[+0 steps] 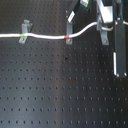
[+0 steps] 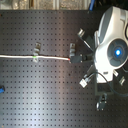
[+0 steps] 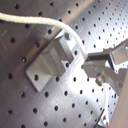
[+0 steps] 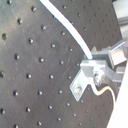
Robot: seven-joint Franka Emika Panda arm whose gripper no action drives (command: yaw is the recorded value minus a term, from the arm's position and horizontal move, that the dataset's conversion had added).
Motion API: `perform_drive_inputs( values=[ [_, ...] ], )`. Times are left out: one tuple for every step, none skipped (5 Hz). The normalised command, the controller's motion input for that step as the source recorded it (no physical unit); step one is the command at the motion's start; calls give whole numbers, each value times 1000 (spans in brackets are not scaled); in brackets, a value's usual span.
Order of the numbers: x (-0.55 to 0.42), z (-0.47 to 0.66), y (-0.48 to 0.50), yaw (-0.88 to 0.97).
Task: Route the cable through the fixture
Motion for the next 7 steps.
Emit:
perform_drive_inputs(
  values=[
    [119,-202,-305,-374],
    [149,-366,-246,-520],
    [20,-45,-90,-186],
    [-14,359,-266,0],
    [-208,64,-160,89],
    [-268,6,-75,86],
    [-103,405,-20,0]
  ],
)
